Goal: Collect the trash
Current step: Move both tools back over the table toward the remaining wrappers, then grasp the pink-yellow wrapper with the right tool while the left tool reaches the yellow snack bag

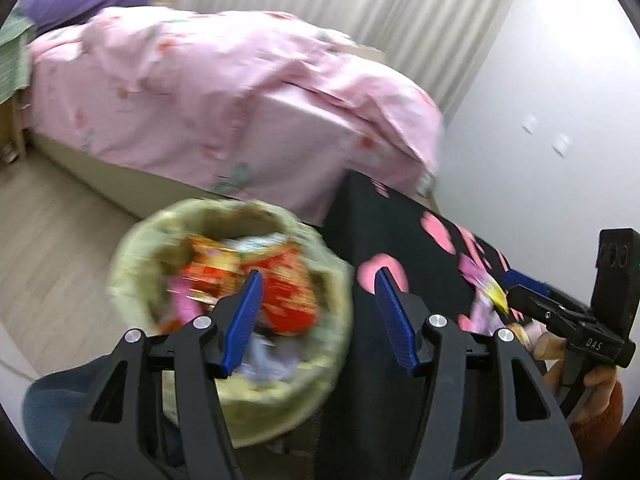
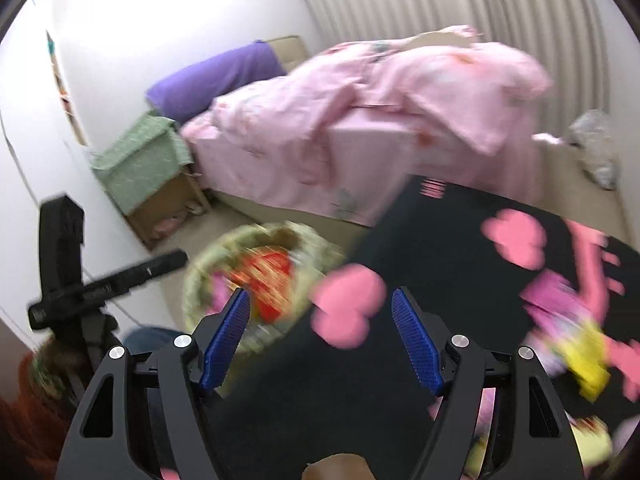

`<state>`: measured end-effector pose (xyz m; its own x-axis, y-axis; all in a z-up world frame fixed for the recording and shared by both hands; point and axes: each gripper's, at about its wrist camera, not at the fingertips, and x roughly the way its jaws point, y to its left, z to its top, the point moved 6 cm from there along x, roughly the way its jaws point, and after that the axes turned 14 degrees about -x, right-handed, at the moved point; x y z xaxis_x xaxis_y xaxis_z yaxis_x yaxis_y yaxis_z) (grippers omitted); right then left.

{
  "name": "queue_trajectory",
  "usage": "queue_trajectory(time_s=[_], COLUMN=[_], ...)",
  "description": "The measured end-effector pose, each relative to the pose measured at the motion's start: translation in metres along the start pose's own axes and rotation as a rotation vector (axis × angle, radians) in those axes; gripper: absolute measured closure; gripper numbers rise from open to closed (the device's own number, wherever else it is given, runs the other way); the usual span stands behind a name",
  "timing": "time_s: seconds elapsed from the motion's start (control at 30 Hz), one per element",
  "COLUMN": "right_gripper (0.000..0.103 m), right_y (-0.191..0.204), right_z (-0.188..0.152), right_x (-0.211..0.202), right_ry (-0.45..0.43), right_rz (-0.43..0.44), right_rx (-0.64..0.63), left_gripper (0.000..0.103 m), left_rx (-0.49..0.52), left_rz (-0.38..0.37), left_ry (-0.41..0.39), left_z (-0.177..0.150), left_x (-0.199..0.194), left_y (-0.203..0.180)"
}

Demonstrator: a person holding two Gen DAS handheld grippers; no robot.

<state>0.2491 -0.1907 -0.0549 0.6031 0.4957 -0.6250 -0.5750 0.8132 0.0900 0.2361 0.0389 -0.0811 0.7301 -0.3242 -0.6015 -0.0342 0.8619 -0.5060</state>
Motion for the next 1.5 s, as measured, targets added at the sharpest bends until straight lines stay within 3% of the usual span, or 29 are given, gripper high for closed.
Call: queue_trajectory(time_s=[0.17, 0.43, 0.53, 0.63, 0.8, 0.87, 0.9, 1.03, 1.23, 1.33, 1.5], right_gripper=[0.033, 0.033, 0.033, 0.033, 0.033, 0.033, 0.033, 0.033, 0.033, 0.033, 0.033], right_y=[-0.047, -0.103, -0.114, -0.121, -0.122, -0.121, -0.120, -0.117, -0.123, -0.135, -0.159], right_z=[-0.048, -0.113, -0.134, -0.154, -0.172, -0.176, -0.176, -0.172, -0.140, -0.111, -0.086], right_x=[-0.063, -0.119, -0.131, -0.139, -0.140, -0.138, -0.136, -0.129, -0.116, -0.090, -0.042], right_ry=[0.000, 0.054, 0.054, 0.063, 0.085, 0.089, 0.091, 0.077, 0.016, 0.018, 0.080], right_rz=[-0.186, -0.346, -0.384, -0.422, -0.435, -0.423, -0.416, -0.400, -0.367, -0.323, -0.307], right_rx=[0.028, 0.092, 0.118, 0.142, 0.150, 0.149, 0.141, 0.120, 0.087, 0.054, 0.038], left_gripper=[0.048, 0.048, 0.048, 0.048, 0.048, 0.058, 0.068, 0.083, 0.083, 0.083, 0.080], left_rx=[0.099, 0.283, 0.360, 0.392, 0.416, 0.416, 0.414, 0.392, 0.370, 0.335, 0.230], left_rz=[-0.097, -0.319, -0.344, -0.312, -0.212, -0.178, -0.158, -0.121, -0.040, -0.009, -0.049], left_ry=[0.107, 0.268, 0.326, 0.409, 0.479, 0.501, 0.508, 0.501, 0.406, 0.357, 0.343], left_z=[-0.036, -0.084, -0.098, -0.112, -0.121, -0.124, -0.126, -0.126, -0.117, -0.111, -0.099], left_x=[0.024, 0.069, 0.097, 0.132, 0.179, 0.189, 0.191, 0.181, 0.146, 0.131, 0.112], left_y=[-0.057, -0.153, -0.186, -0.209, -0.223, -0.221, -0.220, -0.205, -0.164, -0.146, -0.119])
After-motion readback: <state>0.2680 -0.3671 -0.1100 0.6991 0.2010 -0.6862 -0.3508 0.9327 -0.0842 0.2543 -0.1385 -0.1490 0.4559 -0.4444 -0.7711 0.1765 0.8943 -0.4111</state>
